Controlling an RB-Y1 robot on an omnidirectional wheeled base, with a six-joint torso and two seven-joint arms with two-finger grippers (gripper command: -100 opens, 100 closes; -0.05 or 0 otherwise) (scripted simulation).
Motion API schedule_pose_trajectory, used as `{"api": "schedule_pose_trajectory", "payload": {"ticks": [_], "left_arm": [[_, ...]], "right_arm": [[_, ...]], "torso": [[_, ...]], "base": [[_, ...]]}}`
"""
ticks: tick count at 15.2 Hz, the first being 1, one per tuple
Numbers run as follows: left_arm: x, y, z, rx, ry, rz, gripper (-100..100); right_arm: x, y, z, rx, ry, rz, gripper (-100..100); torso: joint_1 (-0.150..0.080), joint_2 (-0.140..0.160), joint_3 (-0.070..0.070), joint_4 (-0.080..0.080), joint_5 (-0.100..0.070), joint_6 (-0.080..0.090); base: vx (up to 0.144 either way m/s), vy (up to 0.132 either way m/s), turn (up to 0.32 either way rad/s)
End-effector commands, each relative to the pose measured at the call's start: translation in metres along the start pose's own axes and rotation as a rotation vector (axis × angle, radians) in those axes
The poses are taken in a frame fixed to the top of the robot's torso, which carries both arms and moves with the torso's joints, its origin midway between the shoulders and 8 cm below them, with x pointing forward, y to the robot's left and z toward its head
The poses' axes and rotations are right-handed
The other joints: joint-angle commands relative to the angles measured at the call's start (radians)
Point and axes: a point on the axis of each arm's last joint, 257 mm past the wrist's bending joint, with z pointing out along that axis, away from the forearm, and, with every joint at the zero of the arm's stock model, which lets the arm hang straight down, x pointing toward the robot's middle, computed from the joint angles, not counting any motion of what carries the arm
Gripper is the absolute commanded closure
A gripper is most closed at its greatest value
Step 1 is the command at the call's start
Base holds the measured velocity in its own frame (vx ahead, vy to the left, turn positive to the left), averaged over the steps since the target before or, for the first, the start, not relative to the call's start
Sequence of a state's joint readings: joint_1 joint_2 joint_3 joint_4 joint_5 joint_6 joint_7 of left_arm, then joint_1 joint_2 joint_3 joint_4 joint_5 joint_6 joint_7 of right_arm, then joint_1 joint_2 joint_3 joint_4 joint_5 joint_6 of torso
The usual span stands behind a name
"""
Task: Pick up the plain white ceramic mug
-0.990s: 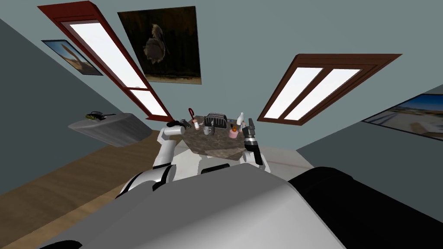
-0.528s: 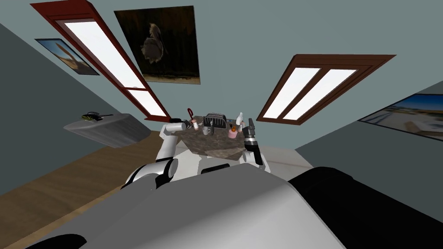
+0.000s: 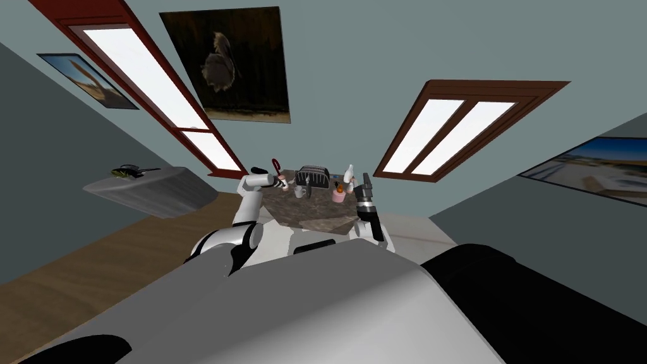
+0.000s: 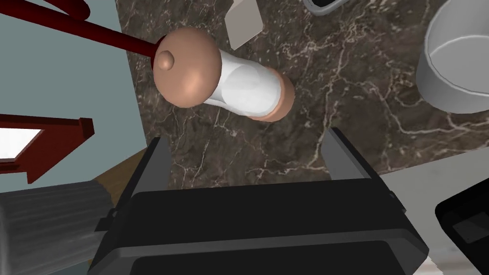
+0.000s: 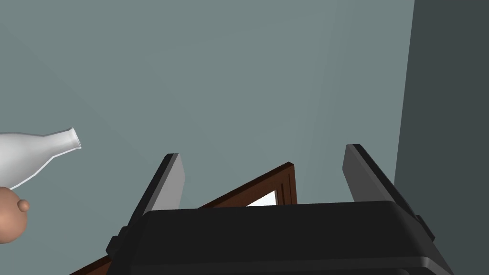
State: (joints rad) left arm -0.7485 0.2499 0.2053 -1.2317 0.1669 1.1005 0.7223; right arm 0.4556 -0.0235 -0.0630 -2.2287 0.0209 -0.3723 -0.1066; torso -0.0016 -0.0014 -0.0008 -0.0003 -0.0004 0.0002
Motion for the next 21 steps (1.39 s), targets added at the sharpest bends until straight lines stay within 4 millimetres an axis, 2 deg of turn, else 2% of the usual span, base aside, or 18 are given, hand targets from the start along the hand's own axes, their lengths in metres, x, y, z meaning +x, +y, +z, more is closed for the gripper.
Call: {"api": "schedule_pose_trajectory", "payload": {"ticks": [1, 2, 3, 5, 6, 8, 12, 14, 15, 21], "left_arm": [[0.0, 0.01, 0.002, -0.053, -0.032, -0.026, -100], [-0.001, 0.011, 0.002, -0.058, -0.037, -0.026, -100], [0.008, 0.017, 0.002, -0.093, -0.048, -0.056, -100], [0.001, 0.024, 0.002, -0.118, -0.071, -0.056, -100], [0.009, 0.029, 0.001, -0.153, -0.084, -0.083, -100], [0.003, 0.036, 0.002, -0.176, -0.106, -0.083, -100], [0.007, 0.059, -0.001, -0.271, -0.165, -0.13, -100], [0.004, 0.063, -0.003, -0.287, -0.18, -0.129, -100], [0.005, 0.074, -0.005, -0.329, -0.209, -0.148, -100], [-0.002, 0.111, -0.019, -0.465, -0.323, -0.189, -100]], "right_arm": [[0.0, 0.0, 0.0, 0.0, 0.0, 0.0, 0], [0.0, 0.0, 0.0, 0.0, 0.0, 0.0, 0], [0.0, 0.0, 0.0, 0.0, 0.0, 0.0, 0], [0.0, 0.0, 0.0, 0.0, 0.0, 0.0, 0], [0.0, 0.0, 0.0, 0.0, 0.0, 0.0, 0], [0.0, 0.0, 0.0, 0.0, 0.0, 0.0, 0], [0.0, 0.0, 0.0, 0.0, 0.0, 0.0, 0], [0.0, 0.0, 0.0, 0.0, 0.0, 0.0, 0], [0.0, 0.0, 0.0, 0.0, 0.0, 0.0, 0], [0.0, 0.0, 0.0, 0.0, 0.0, 0.0, 0]], "torso": [[0.0, 0.0, 0.0, 0.0, 0.0, 0.0], [0.0, 0.0, 0.0, 0.0, 0.0, 0.0], [0.0, 0.0, 0.0, 0.0, 0.0, 0.0], [0.0, -0.001, 0.0, 0.0, 0.0, 0.0], [0.0, 0.0, 0.0, 0.0, 0.0, 0.0], [0.0, -0.001, -0.001, 0.0, 0.0, 0.0], [0.001, -0.001, -0.001, 0.0, 0.0, 0.0], [0.001, -0.002, -0.001, -0.001, 0.0, 0.0], [0.001, -0.002, -0.001, -0.001, 0.0, 0.0], [0.001, -0.004, -0.003, -0.001, 0.0, 0.0]], "base": [[0.021, -0.02, -0.032], [0.016, -0.014, -0.014], [0.023, -0.015, -0.029], [0.025, -0.017, -0.022], [0.033, -0.015, -0.021], [0.035, -0.012, -0.024], [0.04, -0.009, -0.021], [0.046, -0.006, -0.02], [0.045, -0.003, -0.023], [0.072, 0.005, -0.025]]}}
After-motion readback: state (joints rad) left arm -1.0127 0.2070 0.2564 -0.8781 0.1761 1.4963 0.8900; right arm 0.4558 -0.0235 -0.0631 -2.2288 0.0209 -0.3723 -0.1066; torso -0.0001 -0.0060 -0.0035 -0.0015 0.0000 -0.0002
